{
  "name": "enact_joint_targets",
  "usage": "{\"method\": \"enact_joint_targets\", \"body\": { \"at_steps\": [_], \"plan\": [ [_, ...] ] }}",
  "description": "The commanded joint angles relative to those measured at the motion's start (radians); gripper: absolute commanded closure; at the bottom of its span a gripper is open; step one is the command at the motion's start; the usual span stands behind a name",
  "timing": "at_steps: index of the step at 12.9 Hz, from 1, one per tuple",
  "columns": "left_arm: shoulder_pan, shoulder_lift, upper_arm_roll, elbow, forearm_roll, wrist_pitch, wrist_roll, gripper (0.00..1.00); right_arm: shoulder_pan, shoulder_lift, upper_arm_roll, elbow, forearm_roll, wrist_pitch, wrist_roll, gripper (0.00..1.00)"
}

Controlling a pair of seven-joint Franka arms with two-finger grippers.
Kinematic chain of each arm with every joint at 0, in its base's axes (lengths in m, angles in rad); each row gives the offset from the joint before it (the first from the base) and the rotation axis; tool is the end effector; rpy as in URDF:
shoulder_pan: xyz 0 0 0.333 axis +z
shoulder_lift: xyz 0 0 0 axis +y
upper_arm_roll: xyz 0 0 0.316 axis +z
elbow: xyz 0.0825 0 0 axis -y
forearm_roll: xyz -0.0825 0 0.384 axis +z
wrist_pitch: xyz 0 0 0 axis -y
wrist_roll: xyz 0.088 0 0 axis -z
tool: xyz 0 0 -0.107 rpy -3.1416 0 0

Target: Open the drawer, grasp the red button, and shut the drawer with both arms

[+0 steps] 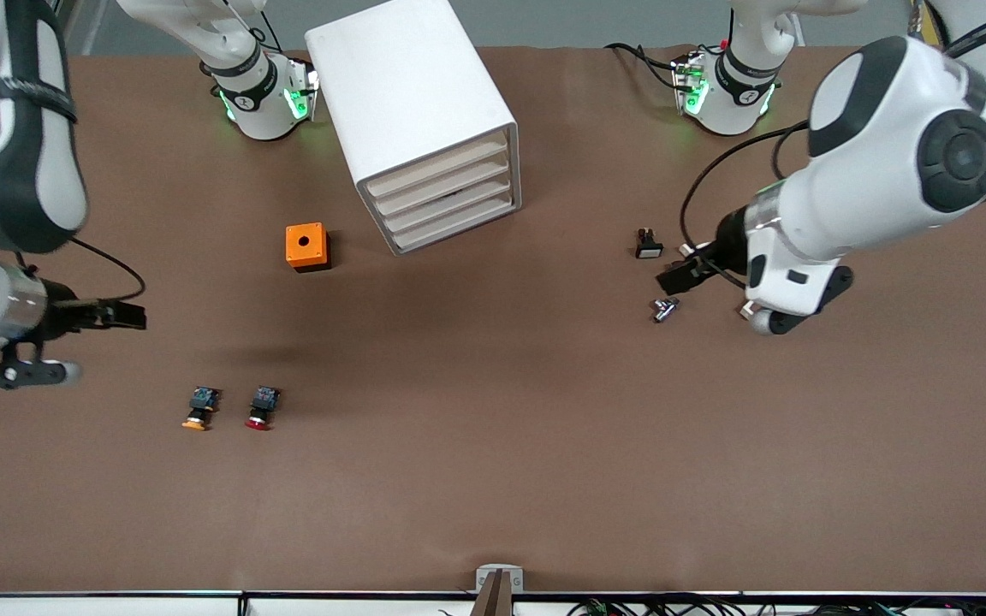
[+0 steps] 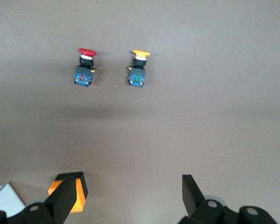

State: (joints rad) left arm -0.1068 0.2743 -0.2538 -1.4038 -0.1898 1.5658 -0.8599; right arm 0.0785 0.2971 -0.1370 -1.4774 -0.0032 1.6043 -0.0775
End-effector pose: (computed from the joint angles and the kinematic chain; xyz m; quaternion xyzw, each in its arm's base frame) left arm 0.5891 -0.2221 0.5476 0.9579 0.2517 -0.1157 0.0761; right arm 0.6318 -0.0271 0.4953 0.9962 0.0109 -0.0849 0.0160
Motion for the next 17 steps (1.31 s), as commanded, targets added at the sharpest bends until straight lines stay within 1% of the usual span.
{"method": "enact_joint_targets", "body": {
  "at_steps": [1, 2, 3, 5, 6, 7, 9, 10, 11, 13, 15, 17],
  "plan": [
    [0.054, -0.053, -0.009, -0.026, 0.065, -0.047, 0.14, 0.01, -0.016, -0.082, 0.017, -0.018, -0.017, -0.036, -0.005, 0.0],
    [0.074, -0.058, -0.005, -0.026, 0.069, -0.068, 0.221, 0.01, -0.016, -0.104, 0.019, -0.017, -0.018, -0.041, -0.01, 0.0],
    [0.076, -0.073, 0.019, -0.029, 0.07, -0.094, 0.299, 0.01, -0.016, -0.116, 0.017, -0.014, -0.018, -0.058, -0.01, 0.0],
    [0.03, -0.115, 0.15, -0.034, 0.069, -0.157, 0.489, 0.01, -0.014, -0.105, 0.019, 0.061, -0.04, -0.116, -0.001, 0.0],
    [0.027, -0.134, 0.2, -0.043, 0.069, -0.188, 0.584, 0.01, -0.013, -0.104, 0.019, 0.083, -0.043, -0.138, -0.001, 0.0],
    [0.029, -0.157, 0.224, -0.072, 0.069, -0.196, 0.645, 0.01, -0.011, -0.104, 0.019, 0.084, -0.043, -0.144, 0.001, 0.0],
    [0.029, -0.222, 0.27, -0.159, 0.07, -0.191, 0.72, 0.01, -0.014, -0.108, 0.019, 0.086, -0.04, -0.147, -0.001, 0.0],
    [0.029, -0.251, 0.29, -0.196, 0.094, -0.191, 0.76, 0.01, -0.006, -0.111, 0.02, 0.086, -0.04, -0.159, 0.001, 0.0],
    [0.029, -0.28, 0.292, -0.227, 0.128, -0.185, 0.783, 0.01, -0.005, -0.115, 0.025, 0.086, -0.028, -0.199, 0.027, 0.0],
    [0.035, -0.332, 0.303, -0.282, 0.136, -0.149, 0.806, 0.01, -0.005, -0.139, 0.028, 0.078, -0.021, -0.185, 0.071, 0.0],
    [0.044, -0.334, 0.304, -0.296, 0.136, -0.09, 0.817, 0.01, -0.005, -0.164, 0.028, 0.06, -0.018, -0.185, 0.071, 0.0],
    [0.045, -0.333, 0.301, -0.296, 0.138, -0.038, 0.817, 0.01, -0.005, -0.237, 0.028, -0.007, -0.02, -0.158, 0.064, 0.0]
  ]
}}
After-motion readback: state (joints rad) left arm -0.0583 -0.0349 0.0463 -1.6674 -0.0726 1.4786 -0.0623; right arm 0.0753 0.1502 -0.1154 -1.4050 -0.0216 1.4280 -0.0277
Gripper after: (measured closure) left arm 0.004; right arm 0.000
